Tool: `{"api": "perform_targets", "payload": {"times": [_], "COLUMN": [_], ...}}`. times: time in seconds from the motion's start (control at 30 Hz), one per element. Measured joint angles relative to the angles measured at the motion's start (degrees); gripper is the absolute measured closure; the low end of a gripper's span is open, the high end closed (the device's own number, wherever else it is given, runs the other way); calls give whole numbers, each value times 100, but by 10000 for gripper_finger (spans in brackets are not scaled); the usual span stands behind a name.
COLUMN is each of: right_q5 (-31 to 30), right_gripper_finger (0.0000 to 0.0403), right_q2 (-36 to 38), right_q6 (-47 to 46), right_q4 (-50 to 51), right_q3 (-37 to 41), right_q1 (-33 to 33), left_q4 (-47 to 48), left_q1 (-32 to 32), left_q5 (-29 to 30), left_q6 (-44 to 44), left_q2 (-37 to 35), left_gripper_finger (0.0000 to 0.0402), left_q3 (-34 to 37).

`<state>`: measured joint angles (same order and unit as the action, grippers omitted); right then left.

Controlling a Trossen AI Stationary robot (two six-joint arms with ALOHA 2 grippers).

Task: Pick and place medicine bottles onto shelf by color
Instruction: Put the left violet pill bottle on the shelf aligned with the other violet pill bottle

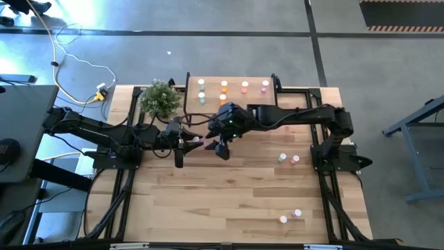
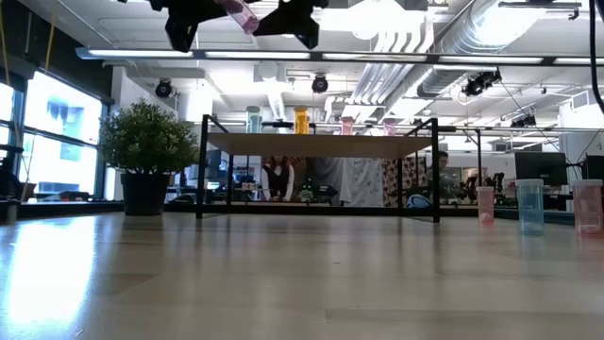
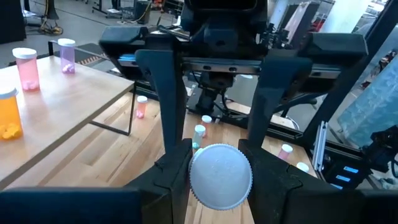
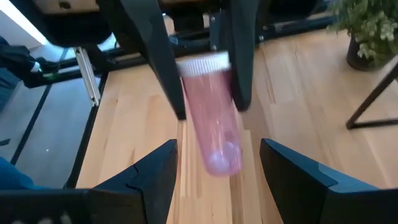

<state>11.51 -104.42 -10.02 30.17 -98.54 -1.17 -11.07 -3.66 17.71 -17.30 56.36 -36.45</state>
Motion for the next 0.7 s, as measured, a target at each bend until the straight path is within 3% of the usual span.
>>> {"api": "perform_targets", "payload": {"times": [0.33,0.7], "right_q5": [98,117], "right_gripper_finger": [189,282], "right_q2": [-163,-178], "right_q6": [2,-2], "right_q4": [-374,-432], "right_q3": [-4,-4], "right_q1": [-7,-24], "left_q4": [0,5], "left_q1": [2,0], "left_q5": [29,50], "left_q6": [0,40], "left_q2": [0,0], "left_gripper_finger": [284,284], "left_q3": [0,0]}}
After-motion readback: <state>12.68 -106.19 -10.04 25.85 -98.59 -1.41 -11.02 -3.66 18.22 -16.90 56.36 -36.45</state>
